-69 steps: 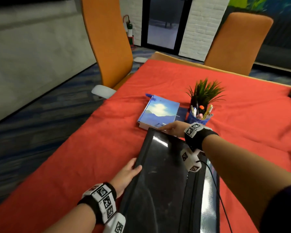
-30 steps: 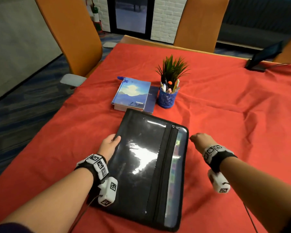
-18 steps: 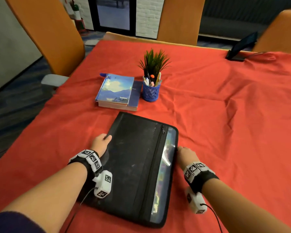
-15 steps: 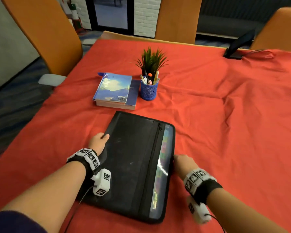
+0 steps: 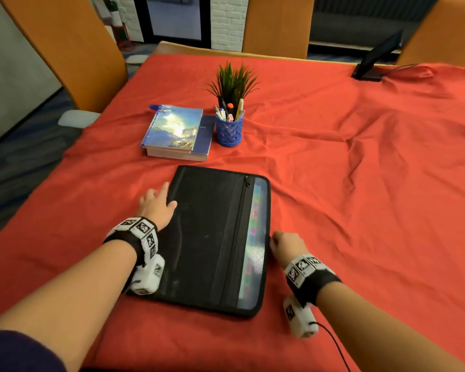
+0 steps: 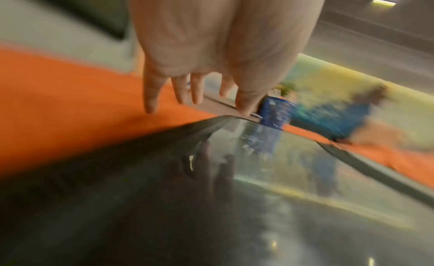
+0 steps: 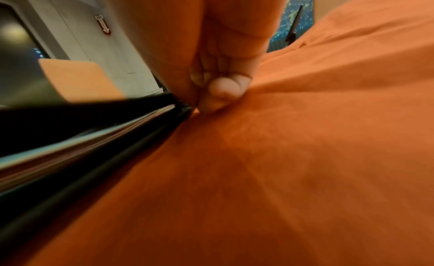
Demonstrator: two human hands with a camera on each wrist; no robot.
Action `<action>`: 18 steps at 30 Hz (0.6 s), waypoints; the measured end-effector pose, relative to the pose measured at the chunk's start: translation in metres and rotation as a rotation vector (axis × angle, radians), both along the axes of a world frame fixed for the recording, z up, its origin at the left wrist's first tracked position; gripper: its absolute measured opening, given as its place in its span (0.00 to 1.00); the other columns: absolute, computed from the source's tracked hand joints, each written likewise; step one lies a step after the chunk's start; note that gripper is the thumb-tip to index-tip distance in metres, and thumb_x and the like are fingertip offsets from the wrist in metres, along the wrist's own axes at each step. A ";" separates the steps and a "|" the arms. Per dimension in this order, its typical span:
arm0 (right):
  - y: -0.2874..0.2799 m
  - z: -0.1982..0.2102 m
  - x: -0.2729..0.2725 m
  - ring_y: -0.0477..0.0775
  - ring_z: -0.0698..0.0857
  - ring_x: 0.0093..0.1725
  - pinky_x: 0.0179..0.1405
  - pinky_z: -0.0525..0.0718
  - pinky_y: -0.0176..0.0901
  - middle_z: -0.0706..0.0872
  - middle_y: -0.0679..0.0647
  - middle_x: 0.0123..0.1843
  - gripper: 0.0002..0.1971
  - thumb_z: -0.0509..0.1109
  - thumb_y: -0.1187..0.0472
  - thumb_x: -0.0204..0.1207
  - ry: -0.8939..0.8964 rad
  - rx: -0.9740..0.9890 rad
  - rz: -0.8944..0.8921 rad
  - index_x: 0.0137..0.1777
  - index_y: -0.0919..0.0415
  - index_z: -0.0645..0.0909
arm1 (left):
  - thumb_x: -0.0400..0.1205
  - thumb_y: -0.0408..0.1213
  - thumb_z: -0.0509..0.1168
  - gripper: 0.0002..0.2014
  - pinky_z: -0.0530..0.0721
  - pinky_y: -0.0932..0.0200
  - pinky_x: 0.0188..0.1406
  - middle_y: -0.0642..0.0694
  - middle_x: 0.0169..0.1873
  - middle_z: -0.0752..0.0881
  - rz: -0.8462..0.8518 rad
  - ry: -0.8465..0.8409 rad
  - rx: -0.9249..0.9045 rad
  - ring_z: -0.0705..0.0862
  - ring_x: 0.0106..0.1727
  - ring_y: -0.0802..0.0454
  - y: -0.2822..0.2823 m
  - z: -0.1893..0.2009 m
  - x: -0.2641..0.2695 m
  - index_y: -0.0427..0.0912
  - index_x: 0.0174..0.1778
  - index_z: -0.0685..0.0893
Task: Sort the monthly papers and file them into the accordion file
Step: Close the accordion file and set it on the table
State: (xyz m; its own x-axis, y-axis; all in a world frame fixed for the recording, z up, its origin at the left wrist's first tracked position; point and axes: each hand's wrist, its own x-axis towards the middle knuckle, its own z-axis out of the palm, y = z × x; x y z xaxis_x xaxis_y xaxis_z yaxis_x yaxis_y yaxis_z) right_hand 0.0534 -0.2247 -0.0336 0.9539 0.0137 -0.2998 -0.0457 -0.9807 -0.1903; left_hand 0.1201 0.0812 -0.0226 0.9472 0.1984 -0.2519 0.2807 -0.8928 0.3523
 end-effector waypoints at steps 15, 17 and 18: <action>-0.003 0.016 -0.096 0.57 0.86 0.38 0.31 0.80 0.40 0.85 0.53 0.39 0.11 0.56 0.53 0.73 0.064 -0.036 0.504 0.45 0.54 0.79 | 0.80 0.68 0.46 0.33 0.69 0.42 0.71 0.34 0.77 0.57 -0.044 0.380 0.308 0.69 0.70 0.29 -0.017 -0.007 -0.037 0.70 0.79 0.40; -0.001 0.018 -0.122 0.49 0.81 0.19 0.13 0.70 0.33 0.80 0.48 0.22 0.13 0.55 0.49 0.63 0.110 -0.076 0.574 0.30 0.53 0.77 | 0.80 0.68 0.47 0.33 0.66 0.40 0.74 0.33 0.78 0.55 -0.043 0.411 0.310 0.66 0.72 0.27 -0.018 -0.004 -0.037 0.70 0.79 0.39; 0.002 0.021 -0.128 0.47 0.78 0.15 0.10 0.66 0.32 0.78 0.47 0.18 0.14 0.54 0.47 0.60 0.113 -0.101 0.596 0.26 0.53 0.76 | 0.81 0.67 0.47 0.33 0.65 0.40 0.74 0.32 0.79 0.54 -0.049 0.424 0.312 0.66 0.73 0.26 -0.020 -0.002 -0.037 0.70 0.79 0.40</action>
